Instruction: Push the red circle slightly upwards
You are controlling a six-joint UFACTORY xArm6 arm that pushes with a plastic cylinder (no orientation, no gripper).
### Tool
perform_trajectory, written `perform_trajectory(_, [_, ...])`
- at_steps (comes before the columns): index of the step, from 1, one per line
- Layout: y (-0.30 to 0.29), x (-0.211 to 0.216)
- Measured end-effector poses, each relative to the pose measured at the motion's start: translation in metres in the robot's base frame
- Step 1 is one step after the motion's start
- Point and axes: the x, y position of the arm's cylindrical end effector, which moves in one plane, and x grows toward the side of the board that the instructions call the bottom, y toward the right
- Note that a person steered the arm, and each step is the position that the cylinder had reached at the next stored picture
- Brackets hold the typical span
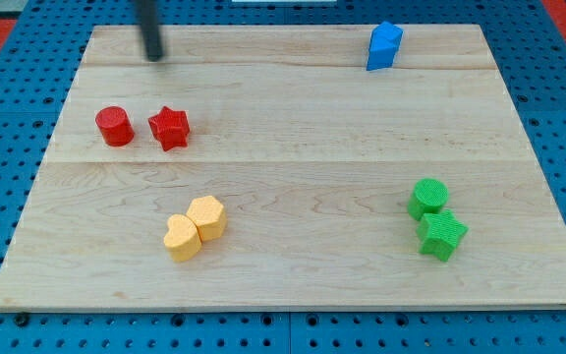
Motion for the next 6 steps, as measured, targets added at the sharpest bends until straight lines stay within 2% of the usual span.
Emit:
perform_trajectory(1, [-0.053, 0.038])
perform_trajectory(2, [-0.033, 0.122])
perform_trajectory(3, [0.007, 0.166])
perform_trajectory(4, [0.028, 0.143])
perform_trajectory(5, [-0.013, 0.142])
perform_trajectory(6, [0.012, 0.111])
